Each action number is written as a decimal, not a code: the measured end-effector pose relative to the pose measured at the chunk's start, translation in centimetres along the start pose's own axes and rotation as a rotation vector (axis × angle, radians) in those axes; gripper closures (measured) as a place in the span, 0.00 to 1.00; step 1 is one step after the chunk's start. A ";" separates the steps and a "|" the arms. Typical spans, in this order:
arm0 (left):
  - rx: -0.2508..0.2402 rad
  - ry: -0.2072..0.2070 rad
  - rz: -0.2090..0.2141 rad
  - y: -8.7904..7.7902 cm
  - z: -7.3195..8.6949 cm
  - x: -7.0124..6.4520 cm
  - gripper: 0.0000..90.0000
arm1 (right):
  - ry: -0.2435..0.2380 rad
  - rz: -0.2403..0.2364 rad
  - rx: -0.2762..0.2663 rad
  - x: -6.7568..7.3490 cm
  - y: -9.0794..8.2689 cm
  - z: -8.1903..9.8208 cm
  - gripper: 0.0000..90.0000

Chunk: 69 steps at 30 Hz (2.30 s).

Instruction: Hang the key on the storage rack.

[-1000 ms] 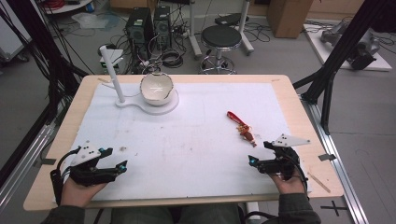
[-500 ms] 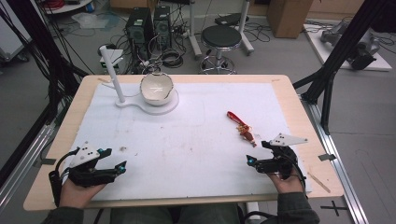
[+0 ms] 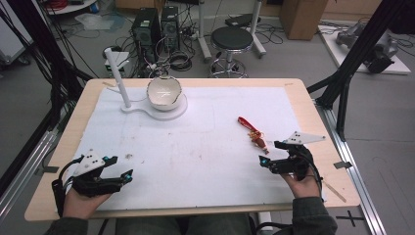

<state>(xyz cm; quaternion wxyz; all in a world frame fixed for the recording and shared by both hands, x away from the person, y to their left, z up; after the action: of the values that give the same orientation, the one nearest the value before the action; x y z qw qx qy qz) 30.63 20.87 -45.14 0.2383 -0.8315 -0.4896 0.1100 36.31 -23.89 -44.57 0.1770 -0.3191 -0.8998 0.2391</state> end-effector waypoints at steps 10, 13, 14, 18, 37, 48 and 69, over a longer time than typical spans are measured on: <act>-0.007 -0.002 -0.005 -0.1 -0.1 0.2 0.30 | -0.012 0.004 0.014 -1.7 0.1 -3.8 0.13; -0.005 -0.001 -0.004 -0.1 -0.1 0.2 0.30 | -0.009 0.007 0.026 -2.3 0.4 -4.8 0.13; -0.005 -0.001 -0.004 -0.1 -0.1 0.2 0.30 | -0.009 0.009 0.034 -2.6 0.5 -5.1 0.13; -0.007 -0.001 -0.004 -0.1 -0.1 0.2 0.30 | -0.002 0.012 0.058 -3.7 1.1 -6.1 0.13; -0.007 0.002 -0.005 0.0 -0.1 0.2 0.30 | 0.049 0.038 0.154 -7.8 5.4 -8.7 0.25; -0.006 0.005 -0.007 0.0 -0.1 0.3 0.30 | 0.060 0.056 0.207 -9.2 7.7 -7.7 0.33; -0.007 0.006 -0.008 0.0 -0.1 0.3 0.30 | 0.090 0.053 0.292 -9.8 10.0 -5.5 0.48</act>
<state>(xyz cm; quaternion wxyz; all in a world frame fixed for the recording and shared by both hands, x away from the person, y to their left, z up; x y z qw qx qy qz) 30.81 21.07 -45.02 0.2375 -0.8306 -0.4927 0.1049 50.96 -21.81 -47.13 0.2550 -0.3241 -0.8379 0.3576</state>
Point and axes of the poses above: each handheld gripper's, and its own axes: y roughly forward along the jaws, z roughly out of its underside, x roughly to its left, the point moved 10 cm from there along y, roughly forward along the jaws, and after that the axes turned 7 degrees about -z, right-handed, at the moved point
